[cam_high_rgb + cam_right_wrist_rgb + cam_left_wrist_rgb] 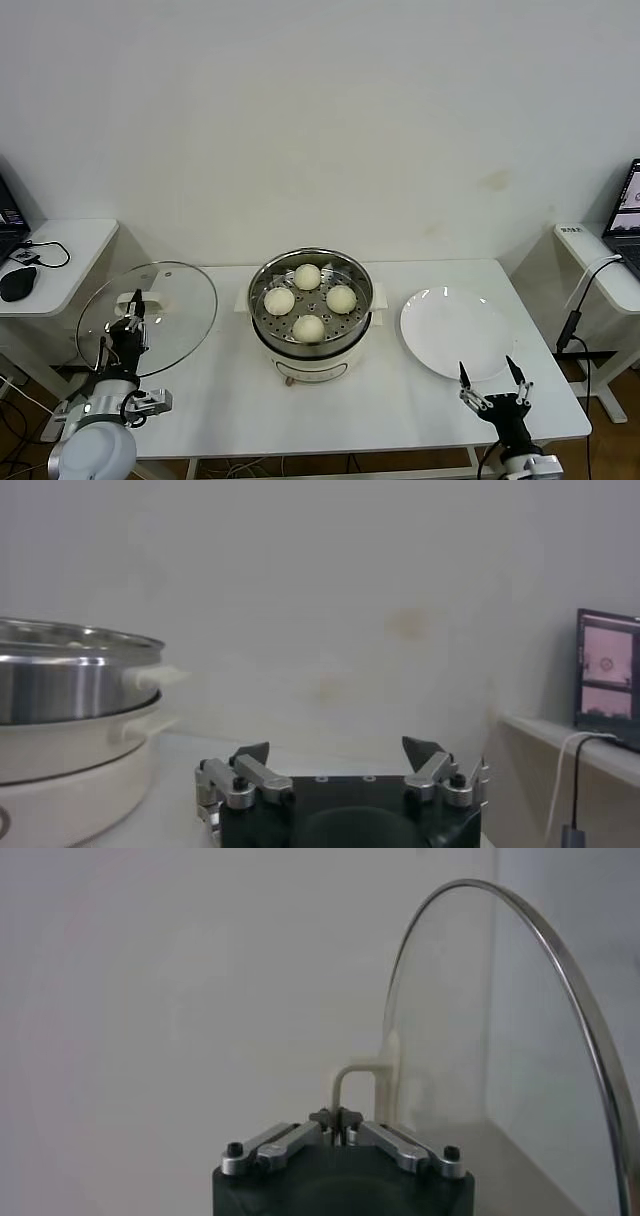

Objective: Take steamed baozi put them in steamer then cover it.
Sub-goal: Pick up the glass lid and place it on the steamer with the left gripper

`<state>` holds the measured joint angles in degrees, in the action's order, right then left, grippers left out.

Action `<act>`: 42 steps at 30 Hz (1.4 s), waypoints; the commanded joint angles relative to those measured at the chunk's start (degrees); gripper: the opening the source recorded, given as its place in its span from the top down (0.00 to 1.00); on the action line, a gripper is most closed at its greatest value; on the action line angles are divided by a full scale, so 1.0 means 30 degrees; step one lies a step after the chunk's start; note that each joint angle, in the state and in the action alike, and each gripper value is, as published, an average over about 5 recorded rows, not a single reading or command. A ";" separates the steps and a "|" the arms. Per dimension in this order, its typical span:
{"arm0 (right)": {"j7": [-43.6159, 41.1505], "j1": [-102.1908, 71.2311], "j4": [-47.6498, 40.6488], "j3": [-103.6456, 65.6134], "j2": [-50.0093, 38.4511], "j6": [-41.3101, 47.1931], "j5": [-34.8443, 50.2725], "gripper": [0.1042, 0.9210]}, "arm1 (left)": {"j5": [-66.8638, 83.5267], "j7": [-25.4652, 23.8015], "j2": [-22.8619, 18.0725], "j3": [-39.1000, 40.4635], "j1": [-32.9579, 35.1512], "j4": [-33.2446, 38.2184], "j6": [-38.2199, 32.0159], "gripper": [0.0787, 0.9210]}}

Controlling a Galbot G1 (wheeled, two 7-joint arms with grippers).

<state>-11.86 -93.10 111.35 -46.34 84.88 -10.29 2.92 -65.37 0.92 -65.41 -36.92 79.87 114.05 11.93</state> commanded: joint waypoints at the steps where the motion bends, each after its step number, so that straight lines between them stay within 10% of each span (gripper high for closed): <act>1: 0.0228 0.0576 -0.0492 0.0821 -0.0015 0.0049 -0.1201 0.12 | 0.0520 -0.1430 0.0518 0.2757 -0.0005 0.4157 0.2148 0.95; 16: 0.1417 0.0768 -0.0678 0.1575 0.0698 0.0502 -0.3208 0.12 | -0.3384 -0.3569 -0.1858 0.9835 -0.6045 0.0211 0.3879 0.95; 42: 0.1754 0.1127 -0.1501 0.2566 0.0878 0.0626 -0.4127 0.12 | -0.9782 -0.6055 -0.7647 1.1375 -0.8499 -0.4034 0.4304 0.95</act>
<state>-6.77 -89.81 107.22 -39.04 87.40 -8.40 -8.85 -88.53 -15.36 -83.52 -5.13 56.45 105.66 24.68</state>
